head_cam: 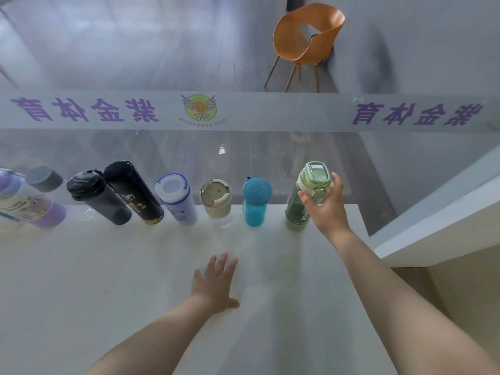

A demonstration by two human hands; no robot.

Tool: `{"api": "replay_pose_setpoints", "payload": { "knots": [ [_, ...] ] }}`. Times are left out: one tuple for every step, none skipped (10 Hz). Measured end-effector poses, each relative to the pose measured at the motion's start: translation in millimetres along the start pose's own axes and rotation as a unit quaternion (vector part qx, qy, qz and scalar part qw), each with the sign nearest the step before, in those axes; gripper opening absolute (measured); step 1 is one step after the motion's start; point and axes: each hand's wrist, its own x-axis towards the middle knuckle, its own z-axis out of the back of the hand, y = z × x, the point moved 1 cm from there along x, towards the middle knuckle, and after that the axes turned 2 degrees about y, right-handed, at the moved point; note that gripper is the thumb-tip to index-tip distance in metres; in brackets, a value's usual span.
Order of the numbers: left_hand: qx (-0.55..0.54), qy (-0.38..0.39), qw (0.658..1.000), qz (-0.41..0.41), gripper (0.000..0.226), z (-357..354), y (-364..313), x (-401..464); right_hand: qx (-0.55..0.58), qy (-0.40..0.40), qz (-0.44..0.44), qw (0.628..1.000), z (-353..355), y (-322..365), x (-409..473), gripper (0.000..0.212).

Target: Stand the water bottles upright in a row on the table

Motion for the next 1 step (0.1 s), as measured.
{"api": "replay_pose_setpoints", "payload": {
  "knots": [
    [-0.034, -0.009, 0.999, -0.027, 0.094, 1.3, 5.6, -9.1, -0.013, -0.032, 0.027, 0.999, 14.3, 14.2, -10.0, 0.091]
  ]
}}
